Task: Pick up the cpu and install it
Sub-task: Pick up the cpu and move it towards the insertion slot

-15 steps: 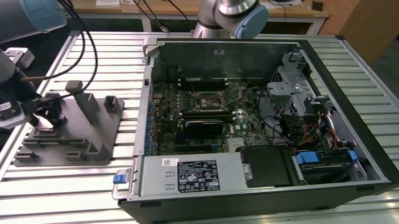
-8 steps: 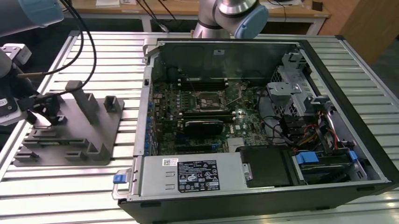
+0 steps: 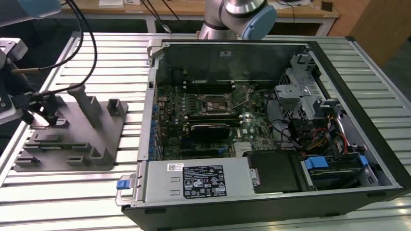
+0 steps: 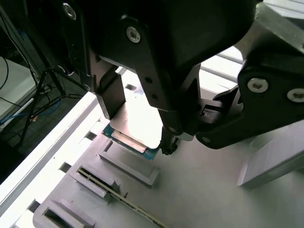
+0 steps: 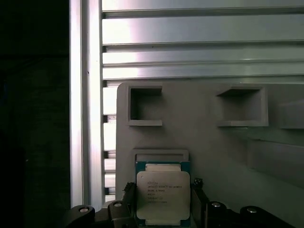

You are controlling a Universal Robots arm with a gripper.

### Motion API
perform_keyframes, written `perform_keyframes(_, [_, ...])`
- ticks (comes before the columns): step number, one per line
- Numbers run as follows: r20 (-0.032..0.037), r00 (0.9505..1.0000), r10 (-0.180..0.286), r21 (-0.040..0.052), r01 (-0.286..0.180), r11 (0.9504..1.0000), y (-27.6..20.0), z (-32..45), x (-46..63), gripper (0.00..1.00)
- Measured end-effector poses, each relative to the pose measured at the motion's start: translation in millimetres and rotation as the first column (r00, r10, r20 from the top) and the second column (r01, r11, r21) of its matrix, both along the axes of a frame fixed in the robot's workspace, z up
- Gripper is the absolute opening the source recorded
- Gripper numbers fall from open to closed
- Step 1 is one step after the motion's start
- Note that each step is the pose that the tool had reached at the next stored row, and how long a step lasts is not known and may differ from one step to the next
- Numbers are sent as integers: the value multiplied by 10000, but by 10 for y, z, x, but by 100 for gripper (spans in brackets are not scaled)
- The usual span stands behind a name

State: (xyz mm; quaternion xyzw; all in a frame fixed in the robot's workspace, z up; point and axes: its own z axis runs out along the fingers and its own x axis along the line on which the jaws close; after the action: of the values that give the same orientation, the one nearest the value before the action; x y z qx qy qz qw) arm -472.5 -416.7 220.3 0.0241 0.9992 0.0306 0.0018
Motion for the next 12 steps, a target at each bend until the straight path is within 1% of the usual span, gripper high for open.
perform_keyframes(12, [0,10000,0,0,0,10000,1,259,1,54])
